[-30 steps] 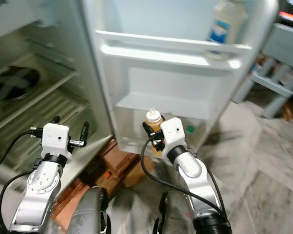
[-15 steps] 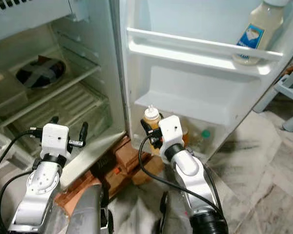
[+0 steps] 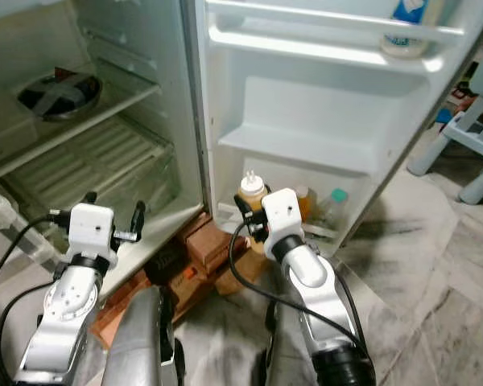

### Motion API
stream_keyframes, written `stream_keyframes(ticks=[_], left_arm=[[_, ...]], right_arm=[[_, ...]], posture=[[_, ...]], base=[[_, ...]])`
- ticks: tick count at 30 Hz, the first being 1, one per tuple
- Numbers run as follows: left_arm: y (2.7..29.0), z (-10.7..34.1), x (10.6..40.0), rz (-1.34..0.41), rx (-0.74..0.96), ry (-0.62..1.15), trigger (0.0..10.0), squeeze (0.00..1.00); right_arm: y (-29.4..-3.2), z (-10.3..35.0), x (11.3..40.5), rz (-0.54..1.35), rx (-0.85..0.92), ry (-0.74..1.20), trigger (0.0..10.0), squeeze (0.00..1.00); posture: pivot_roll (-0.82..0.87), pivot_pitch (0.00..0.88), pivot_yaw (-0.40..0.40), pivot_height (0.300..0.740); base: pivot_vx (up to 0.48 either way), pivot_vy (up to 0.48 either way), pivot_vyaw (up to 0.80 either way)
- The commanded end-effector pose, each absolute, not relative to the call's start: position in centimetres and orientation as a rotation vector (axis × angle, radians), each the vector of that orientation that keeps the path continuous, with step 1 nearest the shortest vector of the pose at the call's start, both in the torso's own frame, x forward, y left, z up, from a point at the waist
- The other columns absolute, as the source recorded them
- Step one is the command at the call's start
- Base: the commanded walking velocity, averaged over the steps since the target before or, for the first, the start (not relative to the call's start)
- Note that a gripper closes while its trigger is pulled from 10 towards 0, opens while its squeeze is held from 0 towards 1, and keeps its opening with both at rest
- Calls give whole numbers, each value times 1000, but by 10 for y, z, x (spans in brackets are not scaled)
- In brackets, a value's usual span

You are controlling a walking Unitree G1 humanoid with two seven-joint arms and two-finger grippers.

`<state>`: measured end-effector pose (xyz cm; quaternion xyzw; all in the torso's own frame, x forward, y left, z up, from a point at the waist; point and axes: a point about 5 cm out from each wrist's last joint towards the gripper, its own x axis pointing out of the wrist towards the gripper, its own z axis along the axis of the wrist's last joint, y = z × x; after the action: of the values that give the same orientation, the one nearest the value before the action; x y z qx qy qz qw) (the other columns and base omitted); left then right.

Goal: Restocking fridge

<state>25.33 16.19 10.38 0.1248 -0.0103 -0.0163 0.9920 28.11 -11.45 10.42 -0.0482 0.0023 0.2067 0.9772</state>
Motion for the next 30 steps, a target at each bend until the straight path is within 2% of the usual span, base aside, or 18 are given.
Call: stream_keyframes(ticks=[1, 7, 12, 25, 30], left_arm=[[161, 104, 254, -40, 250, -20, 10000, 0], [160, 106, 253, -46, 246, -31, 10000, 0], [159, 107, 253, -57, 242, -39, 10000, 0], [160, 107, 252, -61, 240, -39, 10000, 0], [159, 108, 252, -63, 236, -44, 10000, 0]], right_arm=[[-118, 106, 282, 395, -100, -11, 10000, 0], [-121, 110, 288, 349, -71, -14, 10000, 0], [-127, 116, 298, 315, -90, -35, 10000, 0], [-129, 118, 297, 281, -110, -64, 10000, 0], [-132, 119, 300, 265, -126, -74, 10000, 0]], posture=[[79, 90, -20, 552], [81, 94, -20, 552], [81, 97, -21, 552], [82, 104, -19, 552], [84, 107, -20, 552]], base=[[0, 0, 0], [0, 0, 0], [307, 0, 0], [366, 0, 0], [56, 0, 0]])
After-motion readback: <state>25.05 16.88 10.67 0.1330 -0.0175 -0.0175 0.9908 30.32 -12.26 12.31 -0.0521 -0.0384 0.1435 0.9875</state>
